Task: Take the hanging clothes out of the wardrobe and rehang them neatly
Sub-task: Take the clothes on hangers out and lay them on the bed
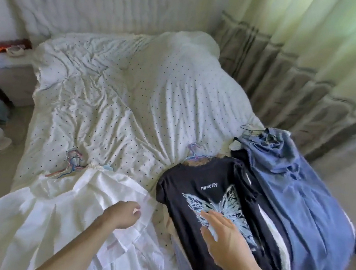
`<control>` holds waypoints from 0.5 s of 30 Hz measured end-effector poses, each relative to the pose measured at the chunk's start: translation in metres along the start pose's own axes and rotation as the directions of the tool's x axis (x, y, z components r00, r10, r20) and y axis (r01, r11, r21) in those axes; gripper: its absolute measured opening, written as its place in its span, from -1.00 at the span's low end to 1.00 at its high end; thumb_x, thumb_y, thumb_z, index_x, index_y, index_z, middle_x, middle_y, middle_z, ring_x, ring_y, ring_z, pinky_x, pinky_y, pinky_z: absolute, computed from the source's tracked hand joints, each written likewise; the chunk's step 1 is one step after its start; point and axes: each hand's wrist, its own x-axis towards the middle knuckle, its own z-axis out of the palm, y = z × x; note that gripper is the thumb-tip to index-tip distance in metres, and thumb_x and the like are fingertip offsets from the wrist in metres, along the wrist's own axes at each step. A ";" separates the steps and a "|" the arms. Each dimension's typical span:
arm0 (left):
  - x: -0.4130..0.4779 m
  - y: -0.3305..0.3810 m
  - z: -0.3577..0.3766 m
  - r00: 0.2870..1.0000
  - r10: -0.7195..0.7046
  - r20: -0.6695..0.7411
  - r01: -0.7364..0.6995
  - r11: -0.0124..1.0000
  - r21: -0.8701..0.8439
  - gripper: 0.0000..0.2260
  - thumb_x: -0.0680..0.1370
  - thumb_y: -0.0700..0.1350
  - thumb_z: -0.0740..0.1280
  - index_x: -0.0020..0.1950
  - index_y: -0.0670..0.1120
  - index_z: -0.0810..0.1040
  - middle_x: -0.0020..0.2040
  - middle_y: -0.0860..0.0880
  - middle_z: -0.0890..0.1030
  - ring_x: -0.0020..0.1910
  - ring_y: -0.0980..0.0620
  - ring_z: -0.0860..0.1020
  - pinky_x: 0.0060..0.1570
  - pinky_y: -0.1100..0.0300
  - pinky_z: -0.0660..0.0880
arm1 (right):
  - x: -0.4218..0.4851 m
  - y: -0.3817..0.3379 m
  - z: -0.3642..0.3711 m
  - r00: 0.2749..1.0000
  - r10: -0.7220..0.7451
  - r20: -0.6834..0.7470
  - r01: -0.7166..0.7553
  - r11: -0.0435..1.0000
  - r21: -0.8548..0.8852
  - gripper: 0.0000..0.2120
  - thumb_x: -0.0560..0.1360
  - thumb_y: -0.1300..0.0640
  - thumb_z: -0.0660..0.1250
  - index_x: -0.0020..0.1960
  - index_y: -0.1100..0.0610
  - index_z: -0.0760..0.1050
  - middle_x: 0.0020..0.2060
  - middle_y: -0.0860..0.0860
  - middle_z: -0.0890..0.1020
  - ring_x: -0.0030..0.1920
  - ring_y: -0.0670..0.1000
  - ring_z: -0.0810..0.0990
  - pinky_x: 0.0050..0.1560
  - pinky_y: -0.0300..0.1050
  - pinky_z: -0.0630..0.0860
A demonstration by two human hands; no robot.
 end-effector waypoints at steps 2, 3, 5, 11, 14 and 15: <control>-0.001 0.074 -0.005 0.987 0.147 -0.058 -0.144 0.988 0.058 -0.59 0.65 0.11 0.13 0.49 0.09 0.39 0.44 0.06 0.47 0.38 0.01 0.45 0.32 0.12 0.41 | -0.032 0.042 -0.033 0.991 0.047 -0.123 -0.046 0.999 0.007 -0.58 0.65 -0.11 0.13 0.50 -0.19 0.31 0.50 -0.17 0.32 0.53 -0.13 0.19 0.48 -0.27 0.10; 0.000 0.112 -0.005 0.971 0.226 -0.079 -0.218 0.971 0.098 -0.60 0.64 0.12 0.13 0.48 0.11 0.40 0.44 0.08 0.47 0.38 0.01 0.45 0.32 0.11 0.41 | -0.049 0.061 -0.050 0.978 0.083 -0.190 -0.082 0.997 0.015 -0.58 0.64 -0.12 0.13 0.50 -0.20 0.30 0.50 -0.18 0.31 0.53 -0.14 0.19 0.49 -0.26 0.09; -0.006 0.191 -0.001 0.915 0.389 -0.107 -0.365 0.911 0.192 -0.60 0.63 0.13 0.14 0.46 0.14 0.41 0.41 0.10 0.49 0.37 0.03 0.46 0.32 0.08 0.42 | -0.086 0.102 -0.081 0.931 0.165 -0.325 -0.158 0.986 0.049 -0.58 0.63 -0.14 0.16 0.49 -0.22 0.32 0.49 -0.20 0.33 0.53 -0.12 0.21 0.51 -0.20 0.13; -0.036 0.409 0.057 0.634 0.772 -0.043 -0.709 0.602 0.366 -0.57 0.63 0.16 0.18 0.49 0.13 0.38 0.45 0.15 0.43 0.43 0.14 0.38 0.40 0.14 0.33 | -0.211 0.213 -0.141 0.723 0.418 -0.549 -0.376 0.906 0.195 -0.59 0.62 -0.12 0.21 0.46 -0.23 0.35 0.47 -0.25 0.32 0.53 -0.18 0.17 0.51 -0.24 0.11; -0.061 0.497 0.099 0.480 0.877 0.033 -0.810 0.428 0.401 -0.54 0.59 0.23 0.18 0.48 0.15 0.38 0.44 0.16 0.43 0.46 0.15 0.32 0.45 0.12 0.28 | -0.271 0.258 -0.159 0.607 0.518 -0.602 -0.480 0.843 0.241 -0.58 0.61 -0.11 0.21 0.46 -0.20 0.36 0.46 -0.23 0.34 0.53 -0.14 0.21 0.51 -0.22 0.12; -0.070 0.523 0.114 0.426 0.903 0.063 -0.832 0.364 0.418 -0.54 0.59 0.24 0.18 0.47 0.16 0.39 0.43 0.15 0.44 0.46 0.15 0.32 0.45 0.12 0.26 | -0.290 0.270 -0.163 0.563 0.553 -0.615 -0.510 0.817 0.268 -0.58 0.61 -0.11 0.22 0.46 -0.18 0.37 0.46 -0.22 0.35 0.52 -0.12 0.22 0.53 -0.18 0.14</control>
